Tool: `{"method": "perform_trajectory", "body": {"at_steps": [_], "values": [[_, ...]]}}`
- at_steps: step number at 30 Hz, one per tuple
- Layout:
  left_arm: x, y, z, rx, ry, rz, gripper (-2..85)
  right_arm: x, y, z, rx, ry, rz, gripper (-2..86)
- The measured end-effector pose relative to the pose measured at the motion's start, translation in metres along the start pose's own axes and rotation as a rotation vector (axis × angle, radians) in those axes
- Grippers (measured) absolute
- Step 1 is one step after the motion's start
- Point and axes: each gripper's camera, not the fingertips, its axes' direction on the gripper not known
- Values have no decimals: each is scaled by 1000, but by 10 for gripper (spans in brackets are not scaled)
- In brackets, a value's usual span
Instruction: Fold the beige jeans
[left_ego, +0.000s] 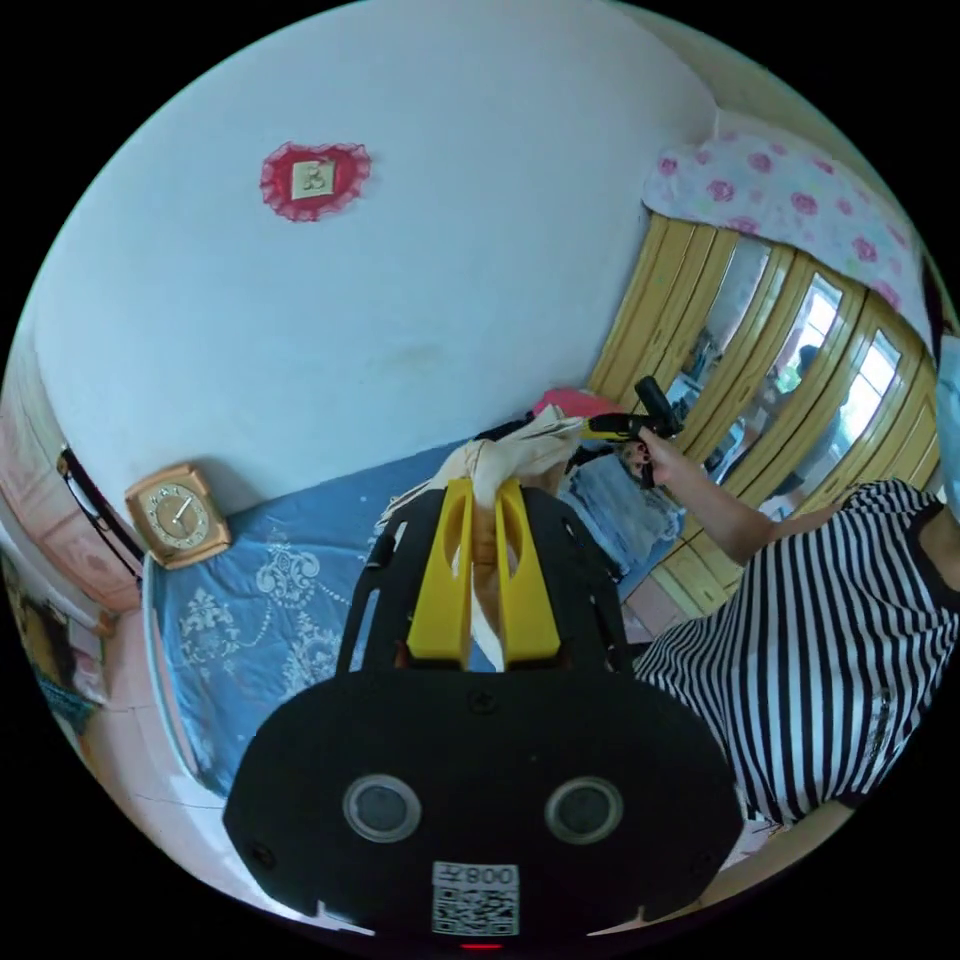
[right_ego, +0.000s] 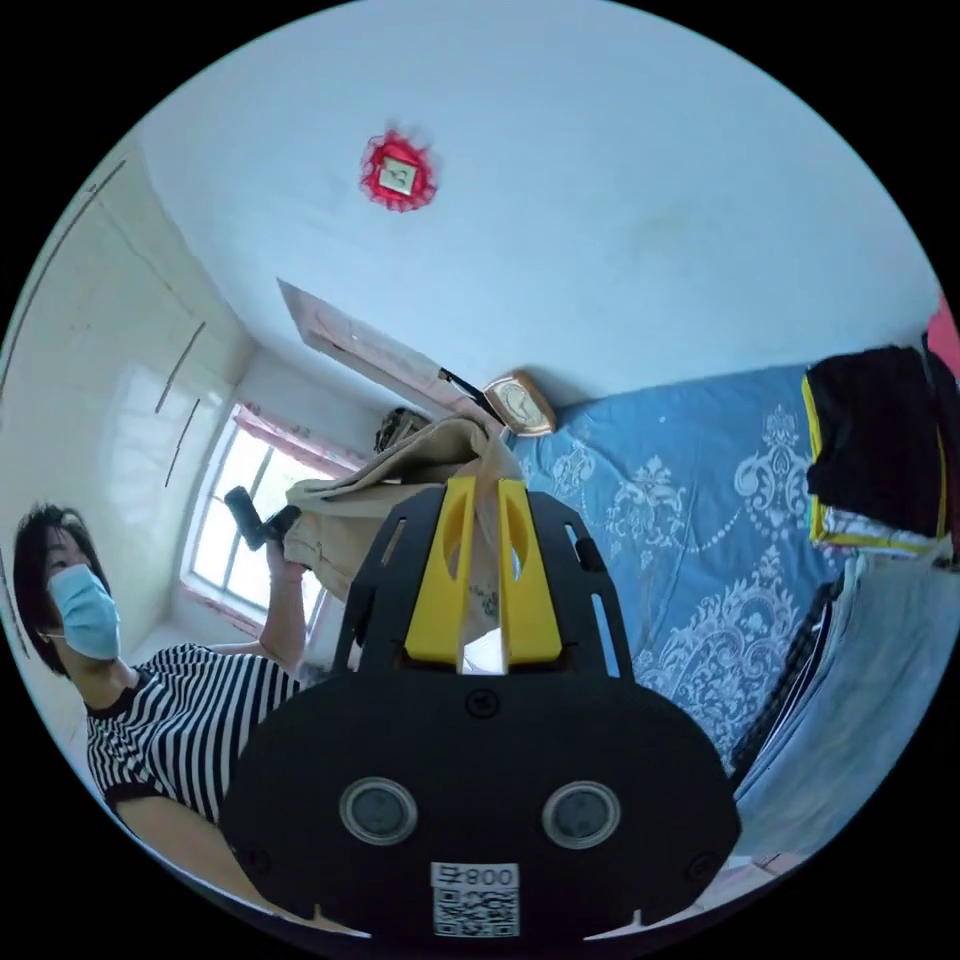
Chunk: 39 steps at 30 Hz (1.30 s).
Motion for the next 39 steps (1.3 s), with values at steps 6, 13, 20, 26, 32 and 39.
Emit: {"method": "perform_trajectory", "body": {"at_steps": [6,13,20,26,32,39], "values": [[9,-9,-22,-84,2,27,21,-58,2,-34,161,-118,-128,64],[31,-1,-19,-267,-113,147,19,-279,-61,64,-128,16,-709,116],[7,49,-40,-228,-42,89,22,-359,-78,149,-255,205,-822,98],[-28,114,-59,-223,-75,51,41,-406,-91,162,-290,223,-890,37],[-105,238,-112,48,118,-145,77,-434,-125,158,-329,140,-838,27],[-212,460,-79,127,43,-539,100,-471,-167,146,-301,6,-817,26]]}}
